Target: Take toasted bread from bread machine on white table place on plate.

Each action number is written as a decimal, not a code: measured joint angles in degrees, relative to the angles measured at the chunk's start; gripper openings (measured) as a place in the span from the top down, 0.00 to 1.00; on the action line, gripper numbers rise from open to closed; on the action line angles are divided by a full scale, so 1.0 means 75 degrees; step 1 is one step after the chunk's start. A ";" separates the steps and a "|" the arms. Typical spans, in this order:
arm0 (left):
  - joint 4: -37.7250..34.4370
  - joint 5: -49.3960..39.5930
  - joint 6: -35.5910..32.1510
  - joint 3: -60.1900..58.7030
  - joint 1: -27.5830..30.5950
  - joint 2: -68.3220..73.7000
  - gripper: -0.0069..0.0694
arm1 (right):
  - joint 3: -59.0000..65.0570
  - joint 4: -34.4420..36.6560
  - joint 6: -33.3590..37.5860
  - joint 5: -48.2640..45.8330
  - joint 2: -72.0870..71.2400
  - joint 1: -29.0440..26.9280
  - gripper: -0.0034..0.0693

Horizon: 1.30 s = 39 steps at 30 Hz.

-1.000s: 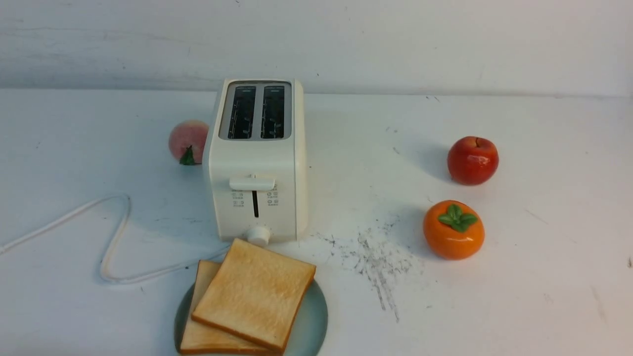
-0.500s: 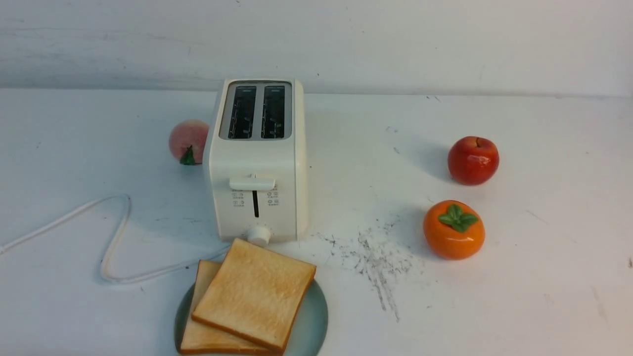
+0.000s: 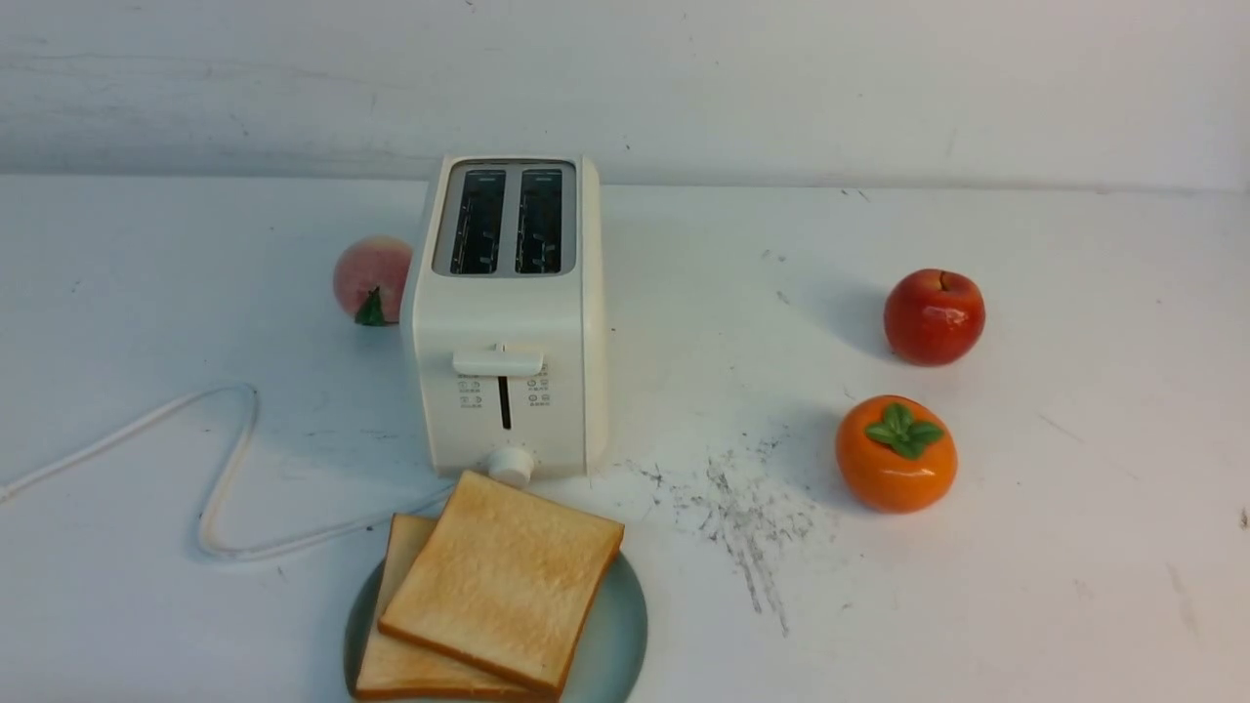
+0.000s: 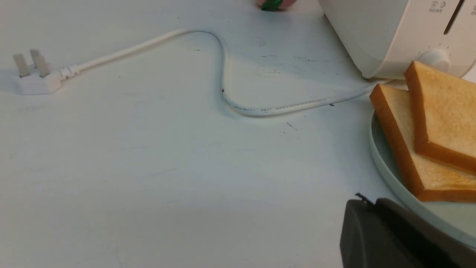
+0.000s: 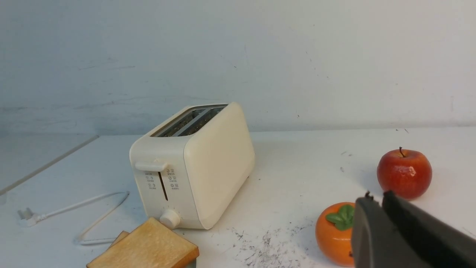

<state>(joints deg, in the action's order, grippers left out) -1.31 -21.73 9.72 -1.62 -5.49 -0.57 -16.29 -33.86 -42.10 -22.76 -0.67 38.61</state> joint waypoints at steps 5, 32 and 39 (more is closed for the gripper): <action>0.0000 -0.0008 -0.0006 0.0000 0.0000 0.0000 0.88 | 0.0000 0.0000 0.0000 0.0000 0.0000 0.0000 0.90; 0.0000 -0.0024 -0.0024 0.0000 0.0000 0.0000 0.87 | 0.0002 0.5055 0.5443 0.0688 0.0000 0.0000 0.88; 0.0000 -0.0031 -0.0024 0.0000 0.0000 0.0000 0.86 | 0.0402 0.4997 0.5655 0.0679 0.0000 -0.0363 0.87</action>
<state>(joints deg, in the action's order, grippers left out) -1.31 -21.96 9.54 -1.62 -5.49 -0.57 -13.28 3.62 0.31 -17.67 -0.67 35.89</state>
